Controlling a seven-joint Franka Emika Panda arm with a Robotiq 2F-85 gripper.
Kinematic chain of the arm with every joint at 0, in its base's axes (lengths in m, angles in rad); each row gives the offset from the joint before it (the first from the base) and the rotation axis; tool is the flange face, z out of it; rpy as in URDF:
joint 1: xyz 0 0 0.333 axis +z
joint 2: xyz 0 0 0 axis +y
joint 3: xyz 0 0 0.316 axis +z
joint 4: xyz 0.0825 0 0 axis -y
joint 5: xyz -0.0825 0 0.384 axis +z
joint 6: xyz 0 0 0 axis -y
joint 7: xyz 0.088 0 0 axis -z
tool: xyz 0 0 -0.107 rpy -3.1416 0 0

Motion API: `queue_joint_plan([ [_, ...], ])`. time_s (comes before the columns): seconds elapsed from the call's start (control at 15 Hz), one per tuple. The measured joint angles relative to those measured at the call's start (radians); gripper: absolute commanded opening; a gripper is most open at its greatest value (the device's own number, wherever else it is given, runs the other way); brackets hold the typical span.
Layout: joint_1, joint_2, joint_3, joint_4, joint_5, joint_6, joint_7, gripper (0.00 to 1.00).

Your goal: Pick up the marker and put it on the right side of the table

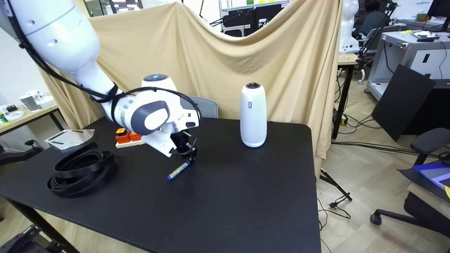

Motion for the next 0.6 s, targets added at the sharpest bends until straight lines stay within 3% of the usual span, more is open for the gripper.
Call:
queue_joint_plan([
  [0.27, -0.036, 0.006, 0.037, 0.013, 0.040, -0.005, -0.021, 0.98],
  [0.6, -0.031, -0.026, 0.050, 0.019, 0.059, -0.078, -0.023, 1.00],
])
